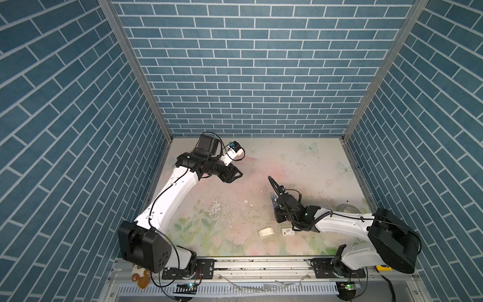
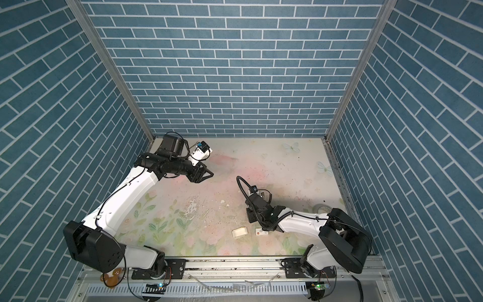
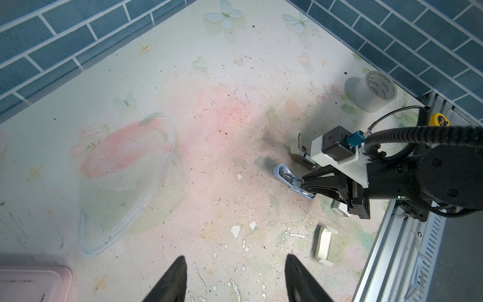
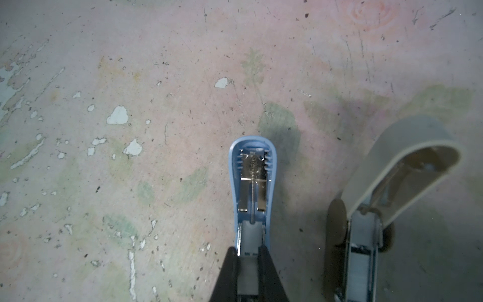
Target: Load the staples into the stapler
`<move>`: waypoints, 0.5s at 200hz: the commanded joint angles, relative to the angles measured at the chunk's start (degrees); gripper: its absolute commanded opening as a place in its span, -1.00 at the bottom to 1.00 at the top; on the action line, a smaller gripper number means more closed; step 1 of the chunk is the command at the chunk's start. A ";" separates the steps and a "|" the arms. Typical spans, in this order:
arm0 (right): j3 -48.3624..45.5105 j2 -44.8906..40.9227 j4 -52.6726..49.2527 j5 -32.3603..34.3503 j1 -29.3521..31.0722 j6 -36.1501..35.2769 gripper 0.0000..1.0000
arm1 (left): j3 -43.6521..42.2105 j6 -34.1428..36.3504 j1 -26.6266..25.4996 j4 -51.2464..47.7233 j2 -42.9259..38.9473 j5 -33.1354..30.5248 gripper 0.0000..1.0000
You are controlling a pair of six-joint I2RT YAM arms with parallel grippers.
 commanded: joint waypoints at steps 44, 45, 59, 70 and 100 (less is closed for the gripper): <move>-1.03 0.77 0.45 0.98 -0.23 1.47 -0.98 | -0.67 -0.18 0.44 0.31 -0.88 0.84 0.24; -1.00 0.77 0.45 0.98 -0.25 1.46 -0.98 | -0.64 -0.13 0.42 0.32 -0.83 0.84 0.24; -1.06 0.77 0.45 0.98 -0.18 1.54 -0.98 | -0.64 -0.22 0.41 0.34 -0.88 0.84 0.24; -1.16 0.77 0.45 0.98 -0.17 1.54 -0.98 | -0.75 -0.20 0.41 0.33 -0.88 0.84 0.24; -1.24 0.94 0.47 0.98 -0.18 1.54 -0.98 | -0.77 -0.14 0.42 0.34 -0.87 0.75 0.24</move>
